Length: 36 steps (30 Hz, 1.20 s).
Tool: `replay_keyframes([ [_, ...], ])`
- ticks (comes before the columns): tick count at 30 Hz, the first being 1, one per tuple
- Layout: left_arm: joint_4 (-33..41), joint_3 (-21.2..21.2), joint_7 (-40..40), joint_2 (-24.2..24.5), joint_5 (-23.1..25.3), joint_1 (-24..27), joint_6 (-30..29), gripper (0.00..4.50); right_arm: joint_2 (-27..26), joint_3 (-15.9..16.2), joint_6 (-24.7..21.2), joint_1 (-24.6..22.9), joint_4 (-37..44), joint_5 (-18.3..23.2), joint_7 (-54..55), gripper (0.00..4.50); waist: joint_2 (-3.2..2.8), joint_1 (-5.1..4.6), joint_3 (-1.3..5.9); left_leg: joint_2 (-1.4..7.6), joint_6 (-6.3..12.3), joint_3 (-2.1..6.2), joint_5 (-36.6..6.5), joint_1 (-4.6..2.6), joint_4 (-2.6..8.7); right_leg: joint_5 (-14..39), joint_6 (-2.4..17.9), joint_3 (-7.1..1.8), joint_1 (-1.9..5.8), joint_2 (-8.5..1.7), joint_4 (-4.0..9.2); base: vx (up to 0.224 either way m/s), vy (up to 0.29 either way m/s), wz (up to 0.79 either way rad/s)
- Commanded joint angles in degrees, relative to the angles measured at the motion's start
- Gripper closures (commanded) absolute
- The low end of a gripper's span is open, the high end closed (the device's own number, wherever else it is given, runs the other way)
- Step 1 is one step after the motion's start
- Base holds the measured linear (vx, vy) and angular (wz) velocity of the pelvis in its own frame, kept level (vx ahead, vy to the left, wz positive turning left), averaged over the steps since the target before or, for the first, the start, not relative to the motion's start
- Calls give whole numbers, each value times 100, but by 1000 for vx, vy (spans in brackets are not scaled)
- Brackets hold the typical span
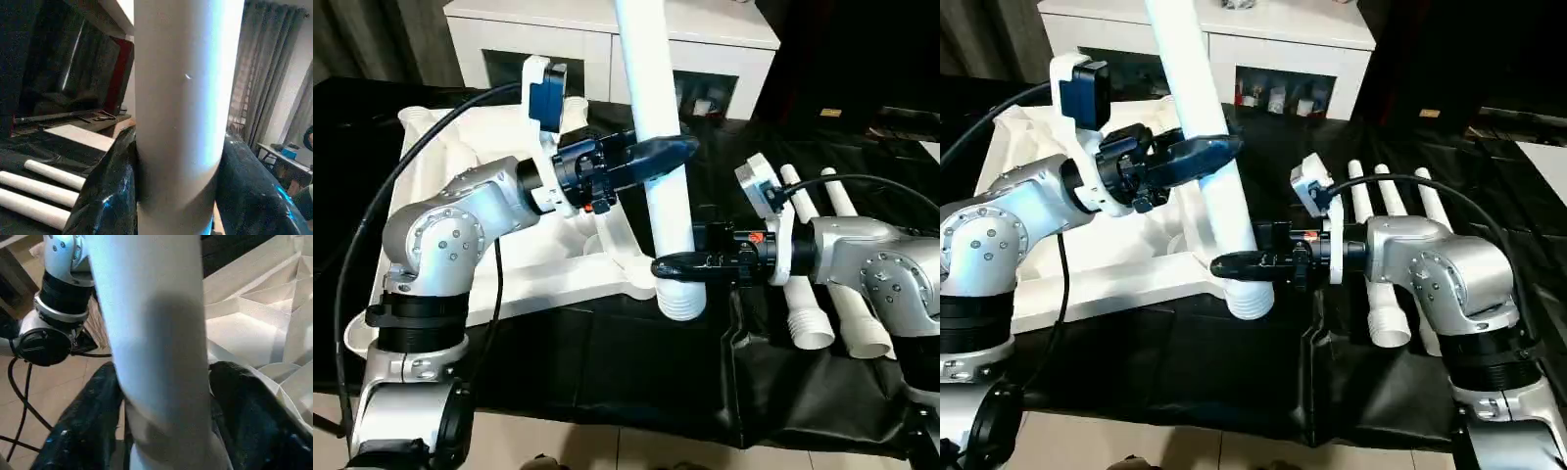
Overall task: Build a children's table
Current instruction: Pick table leg
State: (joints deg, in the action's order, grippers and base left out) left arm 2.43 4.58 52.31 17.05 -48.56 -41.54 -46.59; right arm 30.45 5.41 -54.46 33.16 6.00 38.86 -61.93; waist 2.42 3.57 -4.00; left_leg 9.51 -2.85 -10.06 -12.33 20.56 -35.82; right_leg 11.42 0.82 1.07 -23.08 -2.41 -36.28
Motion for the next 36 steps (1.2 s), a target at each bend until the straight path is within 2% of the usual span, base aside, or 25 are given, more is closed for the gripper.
replay_keyframes([
  [1, -16, -68, 67, 7, 60, -99, 87, 269, 27, -7, -36, 12, 63, 94, -63, 193, -7, 25, 444, 301, 113, 88, -119, -29, 373, 195, 1516, -252, 378, -477, 337, 0, 0, 0],
  [5, -70, -69, 52, 12, 112, -109, 137, 269, -122, -67, 107, 27, -4, -41, 176, 223, -5, 24, 443, 298, 107, 85, -78, -24, 372, 160, 1518, -253, 371, -479, 336, 0, 0, 0],
  [7, -282, 3, -312, -48, 162, -174, -6, 269, -328, -146, 409, 88, -159, -307, 619, 239, -9, 15, 448, 295, 54, 84, -96, -21, 369, 185, 1508, -250, 367, -481, 326, 0, 0, 0],
  [9, -392, 44, -499, -81, 222, -212, -17, 213, -410, -172, 503, 121, -230, -405, 806, 246, -9, 9, 450, 283, 18, 84, -141, -27, 369, 261, 1485, -249, 368, -473, 339, 0, 0, 0],
  [10, -541, 112, -751, -138, 281, -259, -34, 199, -517, -189, 711, 147, -286, -577, 1055, 250, -21, 9, 444, 280, 9, 83, -162, -28, 371, 287, 1485, -251, 365, -478, 348, 0, 0, 0],
  [11, -658, 222, -1102, -253, 345, -280, 21, 199, -611, -57, 1068, 160, -322, -982, 1424, 253, -34, 7, 449, 298, -77, 90, -149, -37, 374, 267, 1450, -248, 352, -477, 344, 0, 0, 0],
  [13, -646, 298, -1475, -428, 431, -257, 142, 182, -729, 127, 1381, 149, -331, -1427, 1842, 256, -33, 5, 447, 289, -140, 88, -167, -39, 377, 270, 1433, -249, 359, -472, 347, 0, 0, 0],
  [14, -646, 298, -1475, -428, 431, -257, 142, 168, -729, 127, 1381, 149, -331, -1427, 1842, 257, -34, 4, 449, 291, -145, 91, -153, -34, 381, 230, 1428, -250, 367, -472, 343, 0, 0, 0],
  [15, -642, 255, -1773, -539, 665, -245, 318, 159, -802, 208, 1511, 131, -327, -1608, 2039, 258, -41, 10, 455, 282, -120, 94, -139, -31, 379, 139, 1425, -255, 384, -469, 334, 0, 0, 0],
  [16, -601, 213, -2038, -682, 841, -214, 470, 158, -937, 277, 1697, 127, -357, -1852, 2369, 258, -19, -2, 454, 293, -99, 92, -109, -16, 376, 59, 1406, -261, 382, -470, 342, 0, 0, 0],
  [18, -574, 184, -2204, -775, 952, -194, 566, 148, -1028, 320, 1824, 125, -381, -2015, 2589, 259, -24, -4, 455, 290, -79, 96, -71, -15, 379, 24, 1396, -259, 386, -478, 340, 0, 0, 0],
  [19, -556, 213, -2515, -941, 1044, -183, 658, 118, -1138, 411, 2009, 138, -430, -2254, 2886, 259, -38, -11, 461, 291, -77, 93, -87, -14, 374, -6, 1410, -261, 386, -475, 334, 0, 0, 0],
  [20, -565, 269, -2767, -1067, 1063, -186, 673, 111, -1238, 451, 2146, 144, -456, -2406, 3083, 260, -35, -17, 458, 292, -94, 95, -85, -8, 373, -41, 1418, -262, 387, -474, 332, 0, 0, 0],
  [22, -604, 301, -3183, -1259, 1240, -182, 854, 109, -1502, 468, 2265, 171, -496, -2602, 3492, 260, -25, -30, 453, 287, -96, 95, -143, -6, 380, 11, 1401, -266, 389, -475, 347, 0, 0, 0],
  [25, -620, 372, -3394, -1422, 1267, -165, 958, 109, -1688, 588, 2343, 170, -524, -2775, 3691, 260, -19, -36, 448, 285, -56, 101, -191, -14, 391, 35, 1352, -260, 387, -457, 349, 0, 0, 0],
  [26, -627, 384, -3424, -1460, 1286, -164, 989, 135, -1728, 631, 2376, 163, -537, -2825, 3721, 260, -24, -35, 450, 287, -53, 101, -194, -22, 388, 29, 1344, -261, 382, -459, 347, 0, 0, 0],
  [29, -703, 352, -3521, -1465, 1477, -160, 1145, 150, -1885, 635, 2475, 185, -654, -2931, 3877, 261, -31, -53, 442, 287, -52, 101, -279, -23, 395, 126, 1311, -263, 371, -464, 360, 0, 0, 0],
  [31, -694, 373, -3560, -1459, 1487, -146, 1154, 188, -1927, 624, 2509, 194, -684, -2969, 3900, 261, -38, -53, 440, 289, -69, 103, -275, -28, 399, 96, 1296, -262, 367, -456, 354, 0, 0, 0],
  [34, -681, 386, -3598, -1422, 1481, -146, 1155, 198, -1976, 583, 2535, 215, -722, -2980, 3969, 261, -39, -53, 441, 286, -80, 100, -262, -31, 401, 9, 1299, -262, 363, -456, 345, 0, 0, 0],
  [36, -703, 421, -3596, -1418, 1453, -163, 1163, 224, -1984, 566, 2560, 237, -763, -3005, 3993, 261, -54, -46, 445, 285, -78, 99, -250, -32, 396, -39, 1313, -264, 362, -461, 337, 0, 0, 0],
])
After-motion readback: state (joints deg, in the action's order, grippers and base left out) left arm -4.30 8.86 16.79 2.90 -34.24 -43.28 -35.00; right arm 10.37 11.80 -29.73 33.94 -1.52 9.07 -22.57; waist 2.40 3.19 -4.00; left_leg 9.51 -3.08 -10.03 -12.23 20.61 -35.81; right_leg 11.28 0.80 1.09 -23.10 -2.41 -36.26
